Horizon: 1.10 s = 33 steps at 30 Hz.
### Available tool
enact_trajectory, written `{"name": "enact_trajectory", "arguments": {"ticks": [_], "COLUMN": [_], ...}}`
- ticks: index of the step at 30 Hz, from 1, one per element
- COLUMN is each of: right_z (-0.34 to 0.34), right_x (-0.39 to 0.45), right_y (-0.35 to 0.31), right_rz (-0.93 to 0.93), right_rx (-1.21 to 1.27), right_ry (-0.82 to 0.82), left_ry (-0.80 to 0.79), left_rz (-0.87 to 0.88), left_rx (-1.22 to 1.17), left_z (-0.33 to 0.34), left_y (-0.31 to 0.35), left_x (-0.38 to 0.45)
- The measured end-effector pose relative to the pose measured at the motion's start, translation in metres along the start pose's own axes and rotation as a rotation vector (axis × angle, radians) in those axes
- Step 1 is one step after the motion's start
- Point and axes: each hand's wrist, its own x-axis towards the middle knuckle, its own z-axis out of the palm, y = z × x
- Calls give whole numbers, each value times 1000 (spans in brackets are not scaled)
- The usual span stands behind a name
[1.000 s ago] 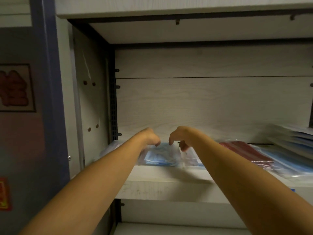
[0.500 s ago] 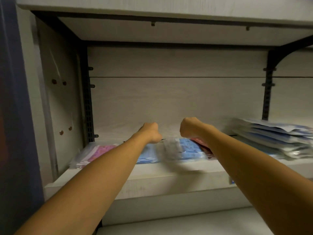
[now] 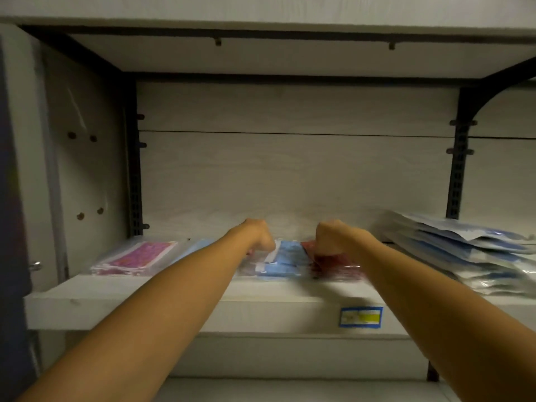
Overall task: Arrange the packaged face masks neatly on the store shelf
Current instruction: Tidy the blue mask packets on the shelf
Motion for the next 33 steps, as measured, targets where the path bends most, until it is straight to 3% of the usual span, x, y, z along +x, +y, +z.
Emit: {"name": "enact_trajectory", "arguments": {"ticks": [3,14,21,27,33], "right_z": [9,4,0,-7,-15], "right_x": [2,5,3,2,-2], "right_y": [7,40,48,39,38], "right_rz": [-70,-8,37,44,62], "right_rx": [4,44,28,-11,36], "right_ry": [0,-82,-90,-188,-157], "left_ry": [-138,-260,-226,-144,31], "left_rz": [-111,-254,-250,-262,-252], "left_rx": [-64,-54,-187,-114,-441], "left_z": [4,1,1,-8,-34], "left_y": [23,48,45,31,1], "left_x": [-3,-16,-23,-15,-14]}}
